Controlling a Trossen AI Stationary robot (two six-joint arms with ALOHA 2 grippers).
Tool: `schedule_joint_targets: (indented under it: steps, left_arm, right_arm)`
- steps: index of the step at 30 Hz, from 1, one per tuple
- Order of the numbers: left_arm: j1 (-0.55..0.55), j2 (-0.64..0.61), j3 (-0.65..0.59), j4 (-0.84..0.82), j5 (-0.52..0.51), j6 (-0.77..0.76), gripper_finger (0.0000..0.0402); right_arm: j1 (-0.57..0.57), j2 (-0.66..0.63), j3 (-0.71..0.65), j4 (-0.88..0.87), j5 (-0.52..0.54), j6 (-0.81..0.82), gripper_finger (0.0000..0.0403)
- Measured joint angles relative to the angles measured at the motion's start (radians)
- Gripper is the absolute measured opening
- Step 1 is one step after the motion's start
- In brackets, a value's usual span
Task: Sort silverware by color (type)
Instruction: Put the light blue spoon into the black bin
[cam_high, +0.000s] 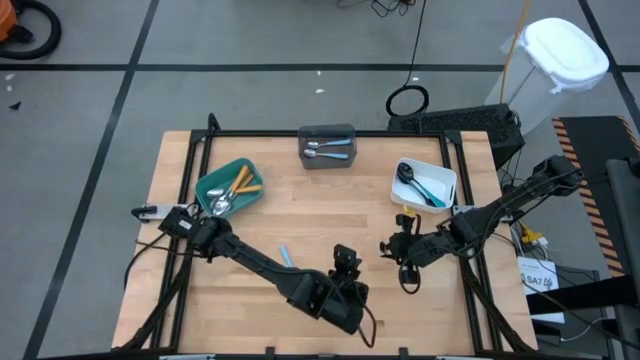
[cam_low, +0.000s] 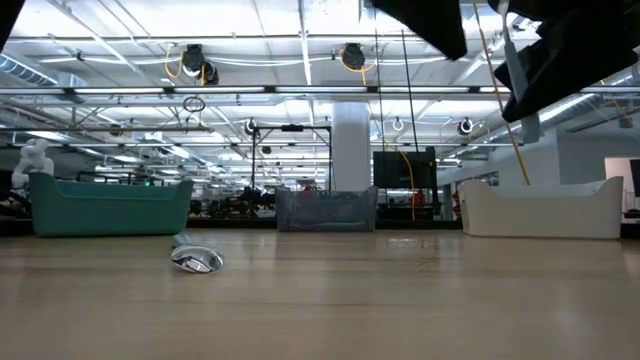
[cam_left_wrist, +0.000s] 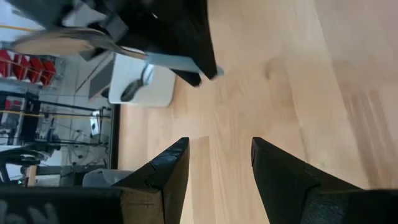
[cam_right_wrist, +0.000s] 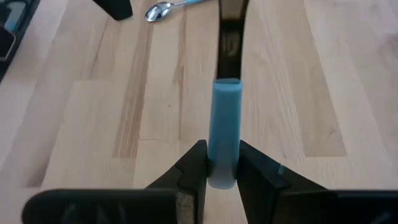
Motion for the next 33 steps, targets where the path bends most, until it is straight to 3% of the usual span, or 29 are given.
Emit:
schedule_joint_targets:
  steps: [9,17,22,27,33]
  left_arm:
    - [-0.02,-0.008,0.0,0.095,-0.029,0.03,0.0173]
    - [-0.046,-0.008,0.0,0.154,-0.223,0.124,0.0173]
    - [-0.057,-0.008,0.0,0.254,-0.261,0.264,0.0172]
    - [-0.056,-0.008,0.0,0.293,-0.252,0.386,0.0173]
    - [-0.042,-0.008,0.0,0.289,-0.017,0.485,0.0172]
  right_arm:
    - [0.0,0.0,0.0,0.042,-0.044,-0.105,0.0066]
    - [0.0,0.011,0.0,0.044,-0.165,-0.072,0.0066]
    - [0.0,0.061,0.0,0.041,-0.218,-0.041,0.0066]
    - [0.0,0.125,0.0,0.042,-0.289,-0.023,0.0066]
    - [0.0,0.184,0.0,0.063,-0.34,-0.021,0.0066]
